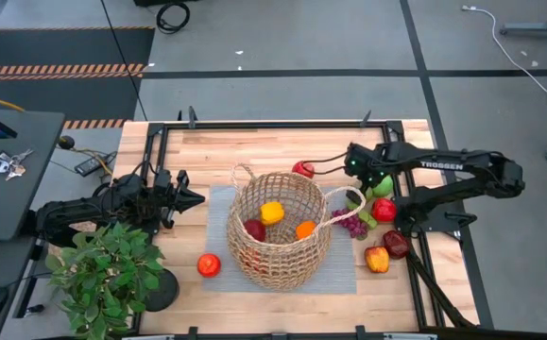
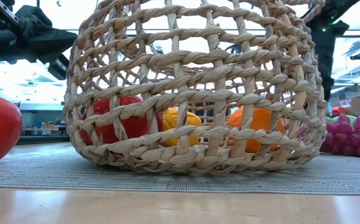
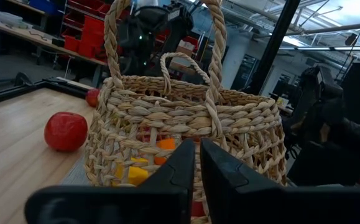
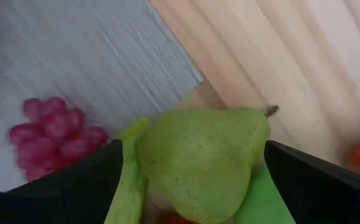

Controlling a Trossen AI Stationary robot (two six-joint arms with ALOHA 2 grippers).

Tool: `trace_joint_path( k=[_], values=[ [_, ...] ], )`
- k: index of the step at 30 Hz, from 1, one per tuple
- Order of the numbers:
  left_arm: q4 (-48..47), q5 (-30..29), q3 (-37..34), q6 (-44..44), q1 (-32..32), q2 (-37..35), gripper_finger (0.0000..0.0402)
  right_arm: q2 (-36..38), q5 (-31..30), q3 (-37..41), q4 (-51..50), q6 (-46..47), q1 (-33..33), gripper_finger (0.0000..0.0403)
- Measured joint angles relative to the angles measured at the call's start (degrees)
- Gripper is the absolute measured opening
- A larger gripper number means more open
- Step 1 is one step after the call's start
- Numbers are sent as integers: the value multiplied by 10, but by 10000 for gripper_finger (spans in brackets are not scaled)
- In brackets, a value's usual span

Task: Build produce basket
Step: Put the green pear into the brown basket

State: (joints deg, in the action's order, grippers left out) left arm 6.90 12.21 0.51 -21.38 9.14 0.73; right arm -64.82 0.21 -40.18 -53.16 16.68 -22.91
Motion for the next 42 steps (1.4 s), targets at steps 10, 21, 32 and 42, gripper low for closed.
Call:
trace_joint_path(
  k=[10, 21, 32, 42],
  values=[
    [0, 0, 0, 0, 0, 0, 34, 0, -34, 25, 22, 73, 21, 393],
    [0, 0, 0, 0, 0, 0, 28, -56, -39, 37, 36, 98, 25, 380],
    [0, 0, 0, 0, 0, 0, 35, -62, -40, 12, 49, 94, 41, 353],
    [0, 0, 0, 0, 0, 0, 30, -7, -51, -131, 67, 73, 58, 352]
  ],
)
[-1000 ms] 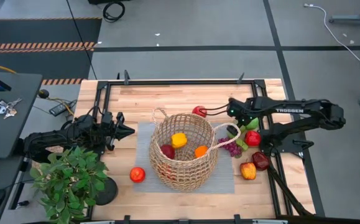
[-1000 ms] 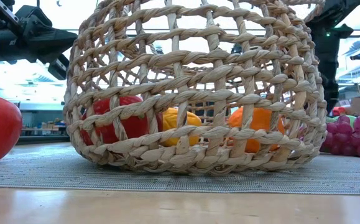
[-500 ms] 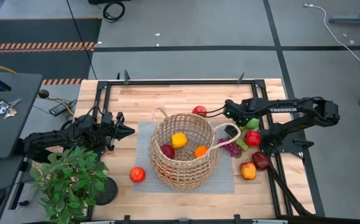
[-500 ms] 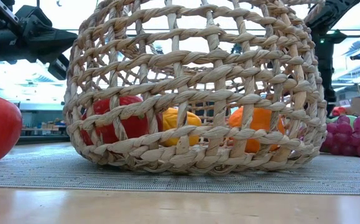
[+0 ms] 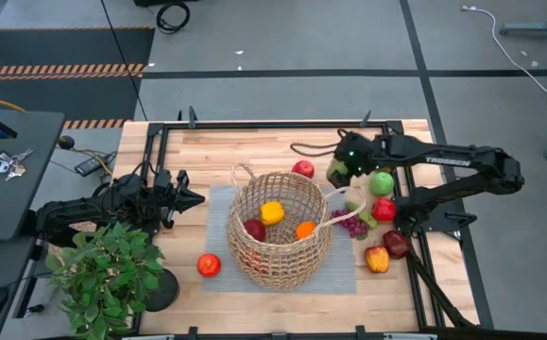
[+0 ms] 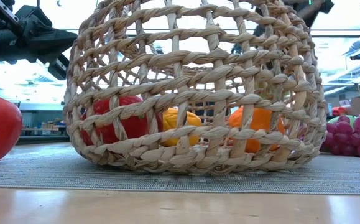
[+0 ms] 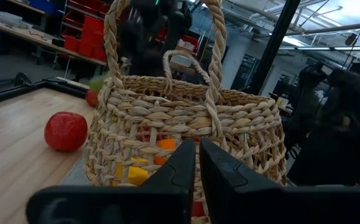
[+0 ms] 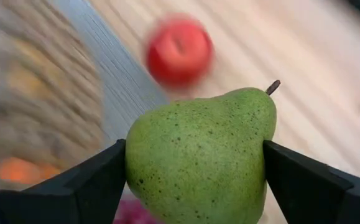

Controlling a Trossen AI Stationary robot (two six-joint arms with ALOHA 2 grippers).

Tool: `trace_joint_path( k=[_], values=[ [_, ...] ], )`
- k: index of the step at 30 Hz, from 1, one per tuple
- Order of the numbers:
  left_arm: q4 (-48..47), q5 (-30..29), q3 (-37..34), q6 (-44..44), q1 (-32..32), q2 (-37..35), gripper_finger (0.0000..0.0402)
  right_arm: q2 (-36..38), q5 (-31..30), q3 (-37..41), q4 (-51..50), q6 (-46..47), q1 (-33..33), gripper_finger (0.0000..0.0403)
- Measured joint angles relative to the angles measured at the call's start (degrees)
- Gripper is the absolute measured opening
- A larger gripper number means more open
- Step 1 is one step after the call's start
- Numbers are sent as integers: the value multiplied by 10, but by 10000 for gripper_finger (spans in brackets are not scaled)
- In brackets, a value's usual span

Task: Build produce basket
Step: Put the green pear into the brown basket

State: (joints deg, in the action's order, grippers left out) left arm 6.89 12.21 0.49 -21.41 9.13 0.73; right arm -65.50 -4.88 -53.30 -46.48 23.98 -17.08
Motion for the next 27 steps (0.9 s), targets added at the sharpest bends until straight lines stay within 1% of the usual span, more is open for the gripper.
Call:
trace_joint_path(
  k=[2, 5, 10, 12, 15, 17, 19, 23, 27],
  values=[
    [0, 0, 0, 0, 0, 0, 32, 13, 0, -26, 28, -11, 13, 352],
    [0, 0, 0, 0, 0, 0, 36, 34, 0, -53, 100, -36, 40, 352],
    [0, 0, 0, 0, 0, 0, 32, 65, 6, -59, 267, -87, 99, 352],
    [0, 0, 0, 0, 0, 0, 30, 72, 26, -59, 320, -112, 124, 352],
    [0, 0, 0, 0, 0, 0, 28, 74, 78, -59, 380, -148, 159, 352],
    [0, 0, 0, 0, 0, 0, 29, 73, 98, -59, 406, -163, 181, 352],
    [0, 0, 0, 0, 0, 0, 31, 70, 101, -59, 420, -172, 201, 353],
    [0, 0, 0, 0, 0, 0, 36, 61, 84, -59, 423, -185, 227, 354],
    [0, 0, 0, 0, 0, 0, 34, 51, 71, -59, 425, -186, 239, 355]
  ],
)
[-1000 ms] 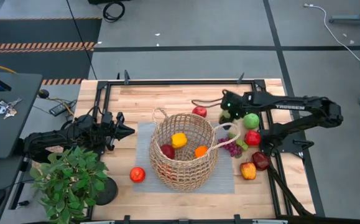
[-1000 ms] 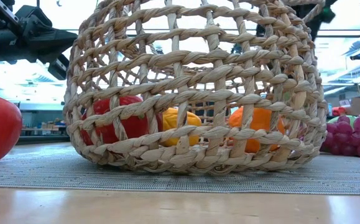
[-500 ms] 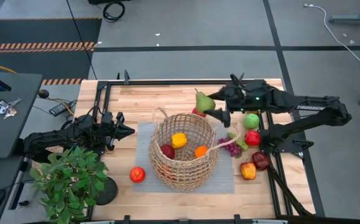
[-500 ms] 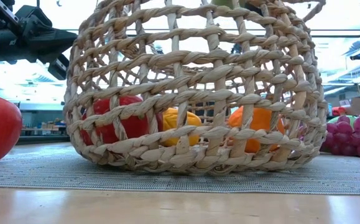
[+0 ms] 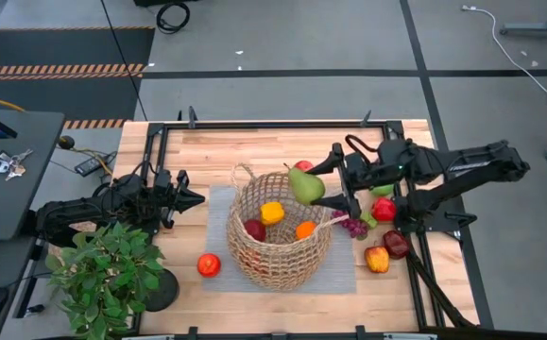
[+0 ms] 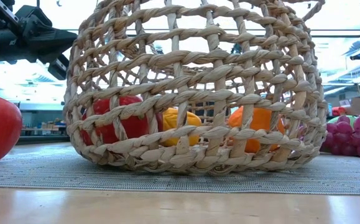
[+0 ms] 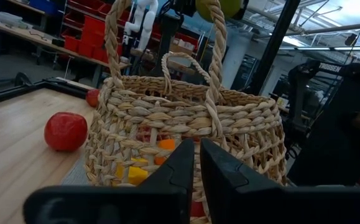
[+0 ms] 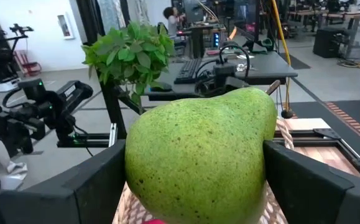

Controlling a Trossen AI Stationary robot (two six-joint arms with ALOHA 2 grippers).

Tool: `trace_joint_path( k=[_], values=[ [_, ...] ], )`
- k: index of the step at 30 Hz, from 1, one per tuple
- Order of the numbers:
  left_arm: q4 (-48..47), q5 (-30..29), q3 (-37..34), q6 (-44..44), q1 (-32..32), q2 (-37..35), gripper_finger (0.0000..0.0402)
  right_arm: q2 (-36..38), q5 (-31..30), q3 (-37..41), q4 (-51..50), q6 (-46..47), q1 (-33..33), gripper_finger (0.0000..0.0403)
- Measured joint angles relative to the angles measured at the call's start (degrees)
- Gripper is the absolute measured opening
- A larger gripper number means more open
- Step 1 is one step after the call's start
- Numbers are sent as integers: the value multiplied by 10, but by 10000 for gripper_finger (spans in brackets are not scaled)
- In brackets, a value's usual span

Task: Build produce basket
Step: Put the green pear into the brown basket

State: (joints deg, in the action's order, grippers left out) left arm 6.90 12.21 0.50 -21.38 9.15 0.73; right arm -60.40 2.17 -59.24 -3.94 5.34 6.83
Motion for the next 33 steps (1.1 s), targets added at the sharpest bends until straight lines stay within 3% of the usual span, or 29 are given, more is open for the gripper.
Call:
trace_joint_path(
  k=[6, 15, 28, 33],
  values=[
    [0, 0, 0, 0, 0, 0, 28, -17, -20, -27, -29, -20, 22, 355],
    [-1, 0, 0, 0, 0, 0, 36, -91, -128, -125, -129, -166, 74, 355],
    [-1, 0, 0, 0, 0, 0, 31, -201, -401, -214, -209, -411, 149, 355],
    [-1, 0, 0, 0, 0, 0, 36, -222, -454, -214, -215, -569, 162, 355]
  ],
)
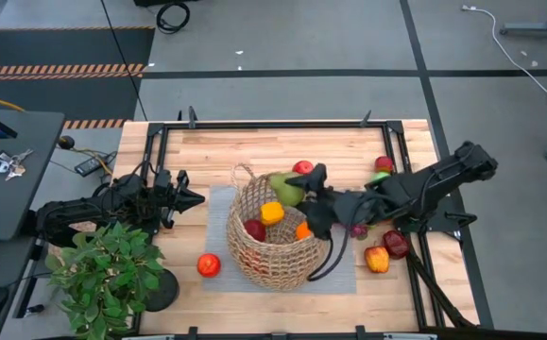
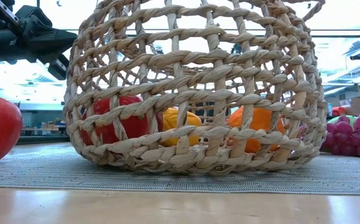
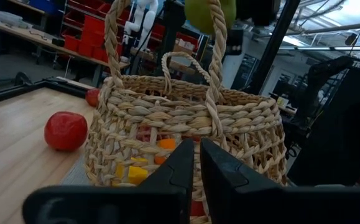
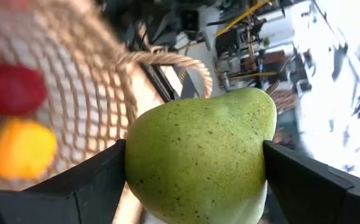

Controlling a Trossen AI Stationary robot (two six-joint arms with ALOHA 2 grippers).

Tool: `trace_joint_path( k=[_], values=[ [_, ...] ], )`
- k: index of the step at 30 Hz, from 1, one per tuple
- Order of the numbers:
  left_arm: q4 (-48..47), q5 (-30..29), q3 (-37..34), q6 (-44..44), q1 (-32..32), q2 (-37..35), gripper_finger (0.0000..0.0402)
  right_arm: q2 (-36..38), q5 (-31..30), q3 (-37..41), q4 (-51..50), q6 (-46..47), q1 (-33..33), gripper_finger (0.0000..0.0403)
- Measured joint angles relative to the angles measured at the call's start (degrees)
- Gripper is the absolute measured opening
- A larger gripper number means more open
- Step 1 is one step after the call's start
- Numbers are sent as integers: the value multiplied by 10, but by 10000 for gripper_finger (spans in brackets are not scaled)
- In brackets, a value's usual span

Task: Build produce basket
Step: Put the green pear into the brown basket

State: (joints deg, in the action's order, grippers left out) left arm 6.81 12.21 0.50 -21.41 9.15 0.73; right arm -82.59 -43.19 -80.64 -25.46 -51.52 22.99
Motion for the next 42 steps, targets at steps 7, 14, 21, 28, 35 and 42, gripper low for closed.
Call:
trace_joint_path(
  k=[7, 14, 21, 28, 35, 42],
  values=[
    [0, 0, 0, 0, 0, 0, 29, -32, -37, 0, -20, -140, 1, 359],
    [0, 0, 0, 0, 0, 0, 32, -57, -125, 0, -20, -187, 15, 361],
    [0, 0, 0, 0, 0, 0, 34, -51, -116, 0, -1, -184, 20, 362],
    [0, 0, 0, 0, 0, 0, 28, -48, 125, 0, -12, 59, -15, 362],
    [0, 0, 0, 0, 0, 0, 36, -47, 362, 0, -12, 205, -82, 362],
    [0, 0, 0, 0, 0, 0, 30, -47, 561, 0, 72, 345, -139, 362]
  ],
)
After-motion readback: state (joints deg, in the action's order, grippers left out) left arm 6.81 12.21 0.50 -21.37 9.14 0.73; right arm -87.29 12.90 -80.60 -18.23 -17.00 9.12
